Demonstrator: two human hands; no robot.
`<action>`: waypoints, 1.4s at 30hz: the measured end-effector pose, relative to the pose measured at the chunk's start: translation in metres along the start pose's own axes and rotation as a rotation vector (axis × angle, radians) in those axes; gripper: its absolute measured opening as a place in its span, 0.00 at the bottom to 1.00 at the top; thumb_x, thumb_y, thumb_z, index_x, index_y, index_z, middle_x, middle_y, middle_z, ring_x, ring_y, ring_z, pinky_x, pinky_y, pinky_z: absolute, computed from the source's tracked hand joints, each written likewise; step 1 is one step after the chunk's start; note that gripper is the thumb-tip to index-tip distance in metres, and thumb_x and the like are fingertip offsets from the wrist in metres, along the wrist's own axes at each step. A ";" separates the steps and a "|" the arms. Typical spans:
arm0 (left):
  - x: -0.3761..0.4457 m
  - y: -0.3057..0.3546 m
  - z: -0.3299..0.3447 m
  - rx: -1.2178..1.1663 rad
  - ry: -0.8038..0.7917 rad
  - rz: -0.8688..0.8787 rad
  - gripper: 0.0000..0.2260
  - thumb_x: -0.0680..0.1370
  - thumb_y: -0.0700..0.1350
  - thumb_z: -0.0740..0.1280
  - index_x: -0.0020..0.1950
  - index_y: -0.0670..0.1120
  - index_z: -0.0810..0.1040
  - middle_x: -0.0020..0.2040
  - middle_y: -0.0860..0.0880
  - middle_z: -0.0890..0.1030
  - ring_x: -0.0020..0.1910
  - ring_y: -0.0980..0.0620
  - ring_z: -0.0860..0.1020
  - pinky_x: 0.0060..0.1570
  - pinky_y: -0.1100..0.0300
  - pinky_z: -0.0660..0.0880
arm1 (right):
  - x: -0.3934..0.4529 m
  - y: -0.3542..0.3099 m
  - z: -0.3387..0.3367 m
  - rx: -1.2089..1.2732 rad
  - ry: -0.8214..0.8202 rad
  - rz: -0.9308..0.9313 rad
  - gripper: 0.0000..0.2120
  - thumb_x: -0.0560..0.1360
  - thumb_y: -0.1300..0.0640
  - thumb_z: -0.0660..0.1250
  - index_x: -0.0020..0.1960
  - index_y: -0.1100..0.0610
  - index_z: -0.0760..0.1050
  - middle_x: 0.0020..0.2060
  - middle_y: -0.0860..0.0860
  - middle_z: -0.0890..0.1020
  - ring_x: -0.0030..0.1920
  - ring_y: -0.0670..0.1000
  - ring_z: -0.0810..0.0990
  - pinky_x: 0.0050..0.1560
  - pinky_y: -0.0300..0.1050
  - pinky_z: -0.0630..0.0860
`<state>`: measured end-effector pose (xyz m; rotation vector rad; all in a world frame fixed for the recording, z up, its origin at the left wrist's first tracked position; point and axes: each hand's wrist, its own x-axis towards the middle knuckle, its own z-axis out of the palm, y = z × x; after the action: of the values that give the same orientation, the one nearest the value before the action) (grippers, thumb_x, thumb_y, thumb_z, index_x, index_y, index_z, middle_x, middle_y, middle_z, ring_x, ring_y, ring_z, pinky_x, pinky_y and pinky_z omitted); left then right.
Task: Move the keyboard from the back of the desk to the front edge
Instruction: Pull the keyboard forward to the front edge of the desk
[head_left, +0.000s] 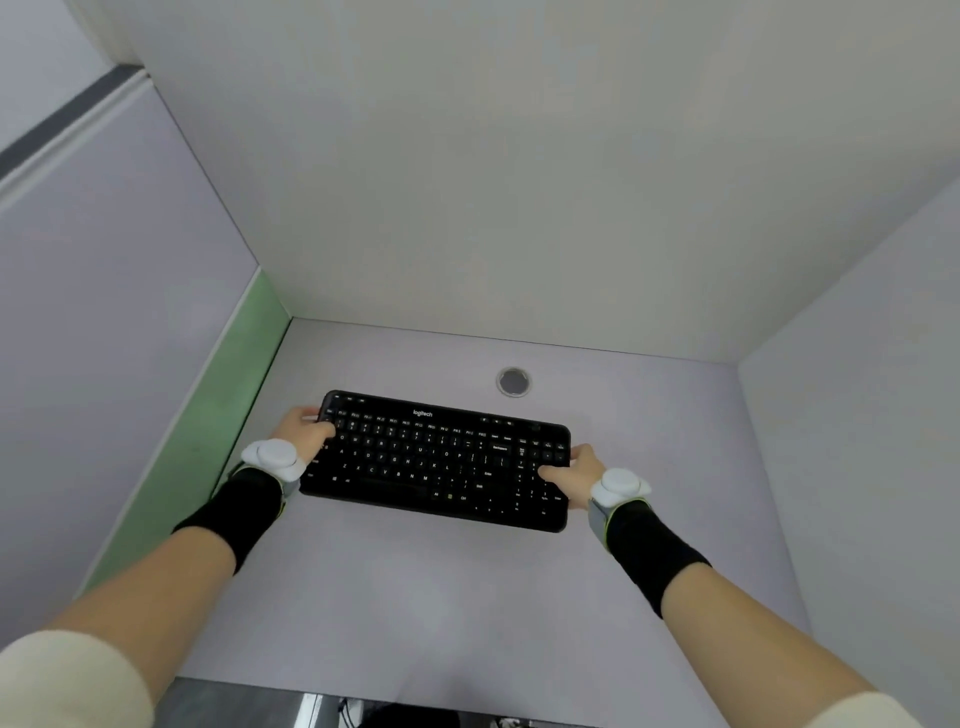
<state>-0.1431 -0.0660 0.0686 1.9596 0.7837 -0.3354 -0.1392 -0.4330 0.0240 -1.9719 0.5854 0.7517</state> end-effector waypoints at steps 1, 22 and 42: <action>-0.004 -0.004 0.002 -0.010 -0.003 -0.014 0.22 0.75 0.35 0.64 0.69 0.38 0.69 0.64 0.37 0.77 0.51 0.45 0.74 0.52 0.57 0.68 | -0.001 0.006 -0.001 0.001 0.002 -0.015 0.23 0.72 0.56 0.73 0.59 0.56 0.63 0.45 0.51 0.77 0.55 0.61 0.82 0.55 0.62 0.82; -0.077 -0.061 0.059 0.010 -0.075 -0.126 0.18 0.73 0.37 0.64 0.63 0.42 0.74 0.56 0.42 0.81 0.54 0.42 0.80 0.62 0.48 0.74 | 0.003 0.125 -0.040 -0.043 -0.003 0.029 0.39 0.58 0.38 0.72 0.62 0.58 0.71 0.52 0.55 0.84 0.49 0.57 0.86 0.53 0.59 0.83; -0.126 -0.117 0.118 -0.014 -0.210 -0.243 0.26 0.65 0.42 0.66 0.64 0.46 0.73 0.56 0.39 0.81 0.54 0.39 0.81 0.60 0.39 0.76 | -0.068 0.213 -0.074 -0.007 0.050 0.136 0.41 0.67 0.32 0.68 0.68 0.59 0.69 0.58 0.58 0.81 0.57 0.60 0.82 0.62 0.59 0.78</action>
<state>-0.3037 -0.1780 -0.0034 1.7834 0.8838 -0.6670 -0.3077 -0.5907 -0.0240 -1.9767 0.7534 0.7901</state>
